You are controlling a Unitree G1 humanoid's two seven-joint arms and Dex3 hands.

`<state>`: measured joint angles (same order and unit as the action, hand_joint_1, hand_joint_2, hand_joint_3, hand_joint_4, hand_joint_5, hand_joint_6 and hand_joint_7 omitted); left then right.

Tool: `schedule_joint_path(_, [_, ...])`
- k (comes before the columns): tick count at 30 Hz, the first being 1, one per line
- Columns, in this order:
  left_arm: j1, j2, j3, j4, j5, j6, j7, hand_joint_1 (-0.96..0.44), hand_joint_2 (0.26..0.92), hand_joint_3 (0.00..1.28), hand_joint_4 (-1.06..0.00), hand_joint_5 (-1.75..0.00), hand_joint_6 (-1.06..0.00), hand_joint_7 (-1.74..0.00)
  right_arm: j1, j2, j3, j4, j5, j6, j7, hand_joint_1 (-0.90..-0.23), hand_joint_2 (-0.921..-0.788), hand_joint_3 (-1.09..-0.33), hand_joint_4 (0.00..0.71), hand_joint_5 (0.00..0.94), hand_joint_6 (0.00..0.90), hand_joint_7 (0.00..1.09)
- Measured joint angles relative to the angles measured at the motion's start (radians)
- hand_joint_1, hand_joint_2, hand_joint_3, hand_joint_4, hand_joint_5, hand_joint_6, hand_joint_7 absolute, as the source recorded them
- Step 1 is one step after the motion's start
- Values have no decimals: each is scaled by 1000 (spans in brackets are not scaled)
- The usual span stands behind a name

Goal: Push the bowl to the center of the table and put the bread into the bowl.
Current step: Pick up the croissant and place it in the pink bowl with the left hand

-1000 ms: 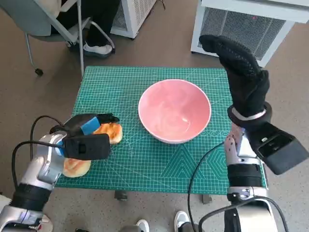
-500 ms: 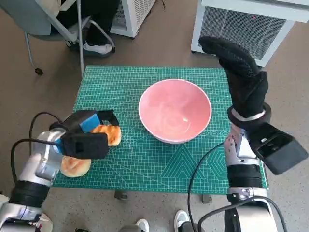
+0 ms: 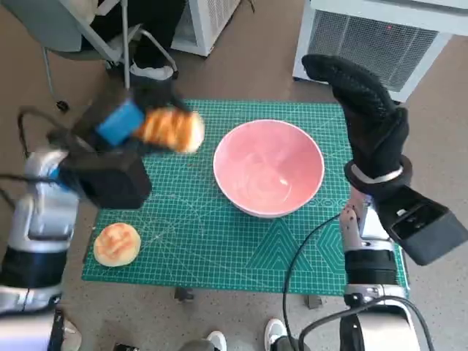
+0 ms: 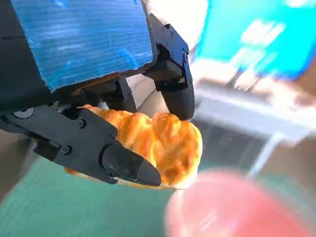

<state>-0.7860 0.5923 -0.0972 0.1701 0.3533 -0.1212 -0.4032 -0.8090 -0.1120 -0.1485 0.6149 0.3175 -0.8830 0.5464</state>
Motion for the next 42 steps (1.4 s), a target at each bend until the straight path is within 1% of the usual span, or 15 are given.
schedule_joint_path(5, [-75, -64, -41, 21, 2, -42, 22, 0, 920, 99, -662, -1147, -578, -1269, 6, 0, 0, -19, -1, 7, -3, -558, -921, -802, 218, 49, -1, 631])
schedule_joint_path(14, [-194, -161, -150, 146, 30, -69, -6, 0, 920, 98, -675, -1147, -567, -1265, 21, -1, 0, -51, -6, 15, -15, -558, -921, -805, 216, 53, -1, 626])
schedule_joint_path(18, [-234, -200, -200, 237, 64, -84, -8, 0, 921, 131, -616, -1172, -551, -1312, 34, -2, 0, -71, -6, 23, -24, -563, -921, -812, 211, 54, -1, 627])
schedule_joint_path(19, [-241, -209, -211, 257, 70, -85, -10, -69, 921, 165, -557, -1077, -533, -1348, 37, -2, 0, -76, -6, 25, -26, -564, -921, -813, 210, 54, -1, 628])
schedule_joint_path(20, [-247, -215, -220, 277, 75, -84, -15, -169, 921, 195, -554, -828, -513, -1380, 39, -2, 1, -81, -6, 27, -27, -565, -921, -814, 208, 55, -1, 629])
schedule_joint_path(21, [-254, -222, -232, 299, 82, -82, -23, -145, 896, 170, -511, -568, -456, -1077, 43, -2, 1, -87, -6, 30, -30, -565, -921, -815, 207, 55, -1, 630])
schedule_joint_path(22, [-260, -227, -245, 322, 89, -78, -32, -137, 894, 148, -504, -459, -458, -926, 45, -2, 1, -94, -6, 33, -32, -565, -921, -816, 206, 55, -1, 630])
schedule_joint_path(23, [-264, -232, -255, 341, 97, -71, -42, -140, 892, 102, -442, -295, -447, -646, 47, -2, 2, -100, -6, 35, -33, -564, -921, -817, 205, 56, -1, 631])
schedule_joint_path(24, [-268, -237, -265, 358, 106, -65, -53, -142, 893, 67, -402, -189, -452, -443, 49, -2, 2, -106, -7, 37, -35, -563, -921, -818, 204, 56, -1, 631])
schedule_joint_path(25, [-271, -240, -275, 373, 113, -57, -63, -154, 890, 44, -338, -120, -433, -300, 51, -2, 3, -112, -7, 40, -36, -564, -921, -818, 202, 58, -1, 629])
schedule_joint_path(26, [-272, -243, -283, 386, 116, -50, -78, -158, 889, 36, -315, -96, -426, -249, 53, -2, 4, -119, -7, 42, -38, -564, -921, -818, 201, 58, -1, 627])
schedule_joint_path(27, [-272, -245, -289, 399, 117, -44, -95, -168, 884, 24, -257, -61, -403, -168, 56, -2, 5, -127, -7, 45, -41, -565, -921, -815, 199, 61, -1, 617])
schedule_joint_path(31, [-272, -246, -300, 423, 112, -21, -168, -183, 871, 5, -150, -13, -360, -47, 65, -3, 8, -151, -7, 52, -45, -568, -921, -813, 192, 70, -1, 586])
schedule_joint_path(35, [-271, -243, -296, 421, 100, -7, -217, -192, 862, 1, -94, -3, -327, -13, 77, -3, 10, -169, -8, 59, -49, -566, -921, -816, 177, 79, -1, 563])
schedule_joint_path(42, [-237, -214, -270, 333, 76, -2, -234, -194, 851, 0, -50, 0, -286, -1, 81, -3, 14, -175, -8, 64, -52, -566, -921, -813, 166, 92, -1, 555])
